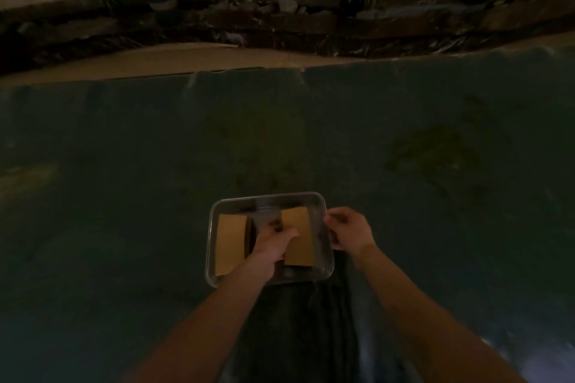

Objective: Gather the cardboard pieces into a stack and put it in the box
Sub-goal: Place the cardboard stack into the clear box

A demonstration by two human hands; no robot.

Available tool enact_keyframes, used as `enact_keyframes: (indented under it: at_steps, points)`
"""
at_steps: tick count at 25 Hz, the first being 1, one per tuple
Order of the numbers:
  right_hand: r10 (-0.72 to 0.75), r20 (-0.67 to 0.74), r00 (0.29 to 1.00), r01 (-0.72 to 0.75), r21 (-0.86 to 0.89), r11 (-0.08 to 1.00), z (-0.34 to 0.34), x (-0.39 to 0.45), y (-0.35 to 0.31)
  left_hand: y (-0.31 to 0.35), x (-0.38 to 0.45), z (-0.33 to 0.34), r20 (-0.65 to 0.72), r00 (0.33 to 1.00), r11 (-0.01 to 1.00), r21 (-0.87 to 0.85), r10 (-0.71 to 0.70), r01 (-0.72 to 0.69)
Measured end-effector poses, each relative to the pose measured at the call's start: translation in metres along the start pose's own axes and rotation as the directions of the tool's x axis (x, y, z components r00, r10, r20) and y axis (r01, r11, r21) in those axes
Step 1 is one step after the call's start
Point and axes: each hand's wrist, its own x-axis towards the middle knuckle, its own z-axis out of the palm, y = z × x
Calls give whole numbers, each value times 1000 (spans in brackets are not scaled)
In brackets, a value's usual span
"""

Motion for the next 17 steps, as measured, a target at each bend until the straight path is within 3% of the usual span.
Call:
enact_keyframes:
  at_steps: [6,10,17]
  points:
    - [10,44,999,-13,80,997,-3,0,0,-12,17,22,-42,998,999,10,-44,44]
    - [-12,34,999,8,89,996,-3,3,4,-18,23,34,-74,997,999,46,0,4]
    - [-35,33,999,32,75,997,-2,7,8,-21,24,45,-142,973,934,334,180,-124]
